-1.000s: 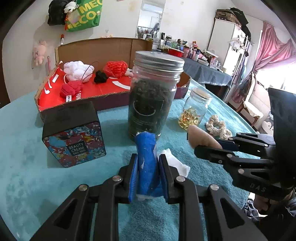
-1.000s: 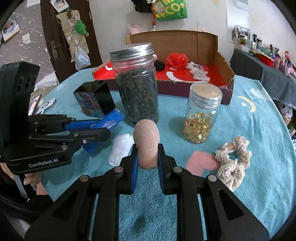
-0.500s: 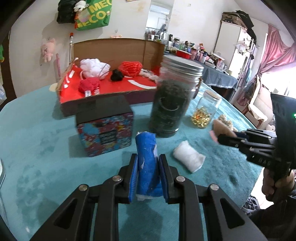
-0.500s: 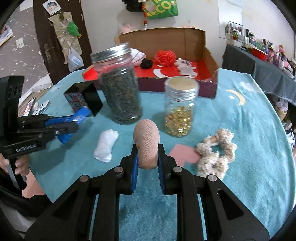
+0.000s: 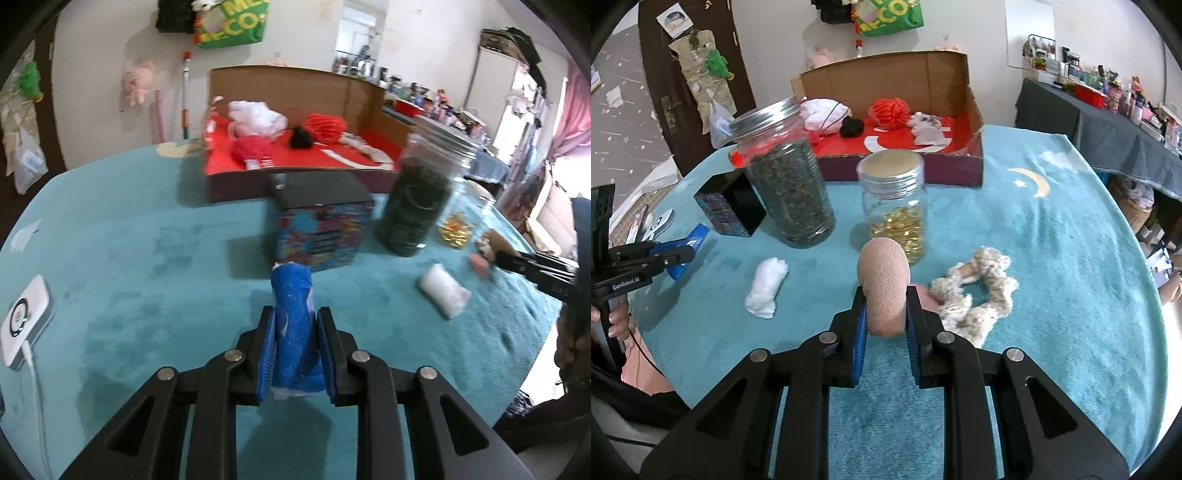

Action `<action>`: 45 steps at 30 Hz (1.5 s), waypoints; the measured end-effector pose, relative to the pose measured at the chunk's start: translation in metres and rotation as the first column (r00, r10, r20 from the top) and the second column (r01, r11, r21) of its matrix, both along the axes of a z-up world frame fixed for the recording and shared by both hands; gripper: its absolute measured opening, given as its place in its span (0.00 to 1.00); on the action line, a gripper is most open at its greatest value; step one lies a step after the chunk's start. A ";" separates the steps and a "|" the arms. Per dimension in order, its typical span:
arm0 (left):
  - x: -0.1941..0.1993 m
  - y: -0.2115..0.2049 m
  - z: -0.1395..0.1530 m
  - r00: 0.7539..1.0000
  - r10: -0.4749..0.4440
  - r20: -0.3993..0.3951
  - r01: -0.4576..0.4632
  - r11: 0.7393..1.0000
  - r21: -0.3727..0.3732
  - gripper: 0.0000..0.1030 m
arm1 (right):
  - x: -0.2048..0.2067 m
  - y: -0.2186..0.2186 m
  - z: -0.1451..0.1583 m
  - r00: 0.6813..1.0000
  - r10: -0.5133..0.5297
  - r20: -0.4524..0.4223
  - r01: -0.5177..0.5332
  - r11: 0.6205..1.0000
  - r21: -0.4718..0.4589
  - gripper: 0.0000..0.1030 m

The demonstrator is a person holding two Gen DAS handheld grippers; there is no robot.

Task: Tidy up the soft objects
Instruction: 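Carry the blue cloth with the left tool while the right tool carries the beige sponge into the box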

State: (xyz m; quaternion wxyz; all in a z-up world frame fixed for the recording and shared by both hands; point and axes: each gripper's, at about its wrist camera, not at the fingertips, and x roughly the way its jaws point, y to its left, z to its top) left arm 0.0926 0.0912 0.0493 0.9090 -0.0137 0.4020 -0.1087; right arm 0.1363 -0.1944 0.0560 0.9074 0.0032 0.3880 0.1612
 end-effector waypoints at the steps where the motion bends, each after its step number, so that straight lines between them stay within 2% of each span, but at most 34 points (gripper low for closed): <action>1: 0.002 0.006 0.000 1.000 0.014 -0.002 -0.014 1.000 0.005 0.23 | 0.001 -0.002 0.000 1.000 -0.005 -0.002 0.005 1.000 0.000 0.17; 7: 0.018 0.026 0.004 1.000 0.025 0.013 -0.025 0.999 0.043 0.23 | 0.008 -0.017 -0.001 0.999 -0.026 -0.031 0.027 0.999 0.022 0.17; 14: 0.045 0.032 0.017 0.996 -0.069 0.057 0.064 0.995 0.075 0.23 | 0.024 -0.031 0.006 0.998 -0.019 -0.055 0.023 0.998 0.059 0.17; 22: 0.078 0.030 0.018 0.988 -0.143 0.050 0.136 0.983 0.122 0.23 | 0.055 -0.046 0.008 0.997 -0.009 -0.082 0.015 0.998 0.062 0.17; 26: 0.091 0.033 0.014 0.986 -0.164 0.033 0.159 0.980 0.116 0.23 | 0.069 -0.047 0.009 0.996 0.033 -0.082 -0.028 0.998 0.059 0.17; 34: 0.108 0.035 0.013 0.976 -0.217 0.024 0.215 0.975 0.050 0.23 | 0.091 -0.044 0.010 0.991 0.101 -0.084 -0.096 0.994 0.054 0.17; 45: 0.113 0.029 0.017 0.960 -0.280 0.017 0.279 0.958 0.060 0.23 | 0.108 -0.045 0.017 0.983 0.164 -0.081 -0.156 0.983 0.093 0.17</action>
